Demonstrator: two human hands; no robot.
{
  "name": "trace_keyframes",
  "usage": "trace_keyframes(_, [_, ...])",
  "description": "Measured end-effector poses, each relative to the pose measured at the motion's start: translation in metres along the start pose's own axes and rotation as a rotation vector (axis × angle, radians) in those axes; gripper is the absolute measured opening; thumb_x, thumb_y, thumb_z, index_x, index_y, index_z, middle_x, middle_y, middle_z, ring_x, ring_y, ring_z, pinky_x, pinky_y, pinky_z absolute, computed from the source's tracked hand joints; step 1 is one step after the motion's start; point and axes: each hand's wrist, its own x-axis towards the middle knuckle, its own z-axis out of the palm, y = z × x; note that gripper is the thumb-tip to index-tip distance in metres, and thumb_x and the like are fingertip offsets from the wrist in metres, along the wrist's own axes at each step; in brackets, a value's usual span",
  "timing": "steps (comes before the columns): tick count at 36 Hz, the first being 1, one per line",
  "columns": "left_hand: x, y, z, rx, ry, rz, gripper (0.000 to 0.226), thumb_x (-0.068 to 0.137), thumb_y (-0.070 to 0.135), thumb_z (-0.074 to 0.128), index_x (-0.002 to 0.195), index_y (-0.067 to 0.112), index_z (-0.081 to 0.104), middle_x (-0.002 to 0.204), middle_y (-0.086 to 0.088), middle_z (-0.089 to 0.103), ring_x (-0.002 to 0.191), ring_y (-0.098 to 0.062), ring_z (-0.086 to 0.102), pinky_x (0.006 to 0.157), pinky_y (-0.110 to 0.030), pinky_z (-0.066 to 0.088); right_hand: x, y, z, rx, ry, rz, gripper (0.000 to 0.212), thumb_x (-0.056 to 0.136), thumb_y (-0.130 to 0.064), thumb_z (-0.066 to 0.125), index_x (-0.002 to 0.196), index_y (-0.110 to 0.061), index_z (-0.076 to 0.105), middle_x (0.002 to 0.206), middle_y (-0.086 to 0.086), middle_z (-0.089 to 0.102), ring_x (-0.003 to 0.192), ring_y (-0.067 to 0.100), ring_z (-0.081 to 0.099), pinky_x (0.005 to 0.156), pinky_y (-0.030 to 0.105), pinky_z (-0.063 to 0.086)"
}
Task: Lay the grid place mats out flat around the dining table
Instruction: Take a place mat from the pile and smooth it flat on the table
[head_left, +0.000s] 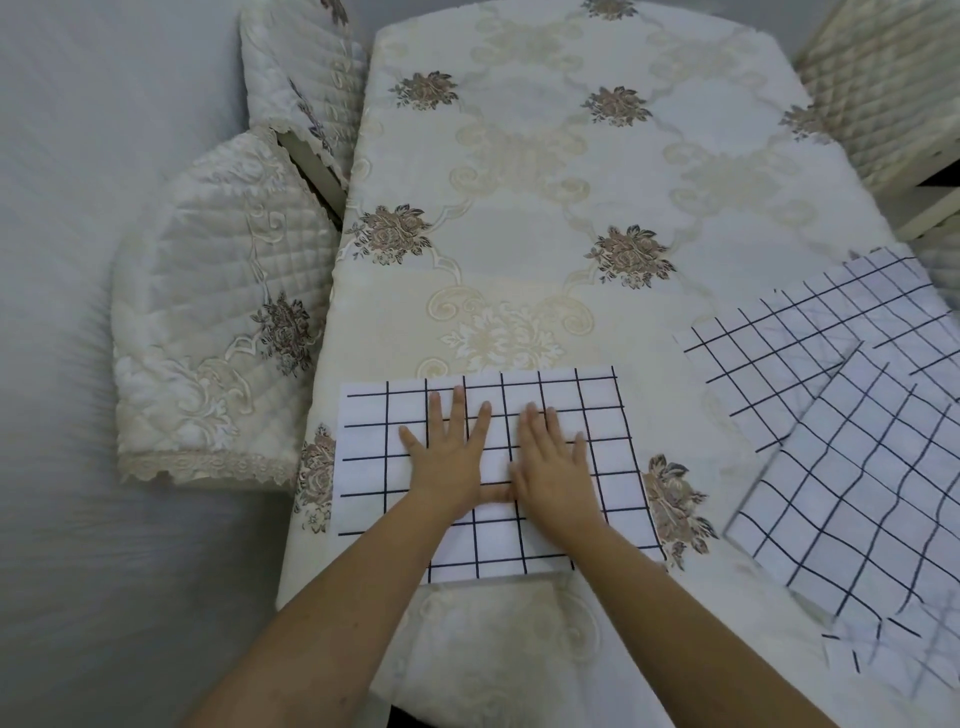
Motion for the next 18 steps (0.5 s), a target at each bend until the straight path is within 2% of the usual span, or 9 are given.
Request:
trace_keyframes(2, [-0.004,0.003,0.005,0.035,0.046,0.022,0.088,0.087,0.065,0.033,0.147,0.022,-0.015,0.152,-0.010,-0.028,0.141,-0.033,-0.022,0.106,-0.067,0.005,-0.004,-0.013,0.004,0.014,-0.067,-0.050,0.075,0.083,-0.041,0.001,0.148,-0.008,0.019,0.157,0.006,0.010,0.144,0.028,0.013,0.111,0.055,0.020])
trace_keyframes(4, [-0.009,0.005,0.009,0.082,0.220,0.053,0.066,0.093,0.049,0.027,0.148,0.015,0.016,0.156,-0.013,-0.002,0.145,-0.031,0.006,0.104,-0.065,0.020,-0.006,-0.013,0.008,0.065,-0.082,-0.053,0.081,0.074,-0.045,-0.016,0.149,-0.016,-0.004,0.150,-0.005,-0.022,0.140,0.015,-0.020,0.116,0.046,-0.002])
trace_keyframes(6, [-0.013,0.007,0.017,0.084,0.293,0.094,0.060,0.085,0.041,0.027,0.127,0.011,0.057,0.143,-0.011,0.043,0.131,-0.026,0.043,0.092,-0.059,0.042,-0.007,-0.008,0.009,0.073,-0.054,-0.059,0.080,0.073,-0.046,-0.018,0.148,-0.019,-0.009,0.144,-0.009,-0.028,0.133,0.010,-0.027,0.116,0.043,-0.006])
trace_keyframes(8, [-0.019,0.009,0.031,0.082,0.355,0.155,0.057,0.083,0.037,0.028,0.115,0.011,0.067,0.132,-0.008,0.057,0.124,-0.022,0.051,0.089,-0.052,0.048,-0.007,-0.003,0.012,0.068,-0.055,-0.062,0.073,0.077,-0.048,-0.015,0.144,-0.020,-0.012,0.145,-0.008,-0.025,0.135,0.012,-0.024,0.116,0.044,-0.003])
trace_keyframes(10, [-0.027,0.011,0.043,0.031,0.409,0.192,0.055,0.084,0.037,0.030,0.118,0.011,0.064,0.131,-0.007,0.058,0.127,-0.021,0.042,0.088,-0.049,0.049,-0.007,0.002,0.015,0.053,-0.004,-0.056,0.065,0.088,-0.049,-0.009,0.144,-0.017,-0.002,0.151,-0.004,-0.008,0.140,0.018,-0.008,0.114,0.048,0.007])
trace_keyframes(13, [-0.039,0.004,0.065,-0.052,0.452,0.191,0.056,0.088,0.044,0.032,0.134,0.012,0.041,0.144,-0.006,0.044,0.140,-0.018,0.019,0.099,-0.053,0.039,-0.007,0.005,0.016,0.031,0.023,-0.024,0.063,0.098,-0.046,0.001,0.145,-0.011,0.025,0.150,0.003,0.032,0.141,0.022,0.022,0.102,0.051,0.024])
trace_keyframes(15, [-0.045,-0.004,0.075,-0.046,0.484,0.178,0.062,0.092,0.052,0.026,0.141,0.015,0.030,0.153,-0.002,0.024,0.145,-0.015,-0.001,0.104,-0.056,0.022,-0.007,0.005,0.017,0.023,0.039,-0.005,0.061,0.099,-0.045,0.002,0.141,-0.012,0.031,0.146,0.005,0.041,0.135,0.020,0.025,0.100,0.052,0.030])
trace_keyframes(17, [-0.049,-0.009,0.078,-0.020,0.460,0.164,0.070,0.091,0.061,0.021,0.147,0.019,0.022,0.156,0.001,0.013,0.145,-0.015,-0.004,0.104,-0.059,0.018,-0.007,0.005,0.019,0.005,0.068,-0.011,0.061,0.099,-0.045,0.002,0.140,-0.012,0.032,0.146,0.005,0.042,0.134,0.020,0.026,0.098,0.053,0.036])
trace_keyframes(18, [-0.052,-0.010,0.078,-0.021,0.432,0.156,0.075,0.087,0.065,0.023,0.147,0.020,0.021,0.156,0.002,0.014,0.145,-0.016,-0.002,0.104,-0.062,0.019,-0.007,0.005,0.020,0.002,0.077,-0.016,0.061,0.098,-0.045,0.002,0.140,-0.011,0.032,0.146,0.005,0.042,0.134,0.020,0.026,0.098,0.054,0.037])
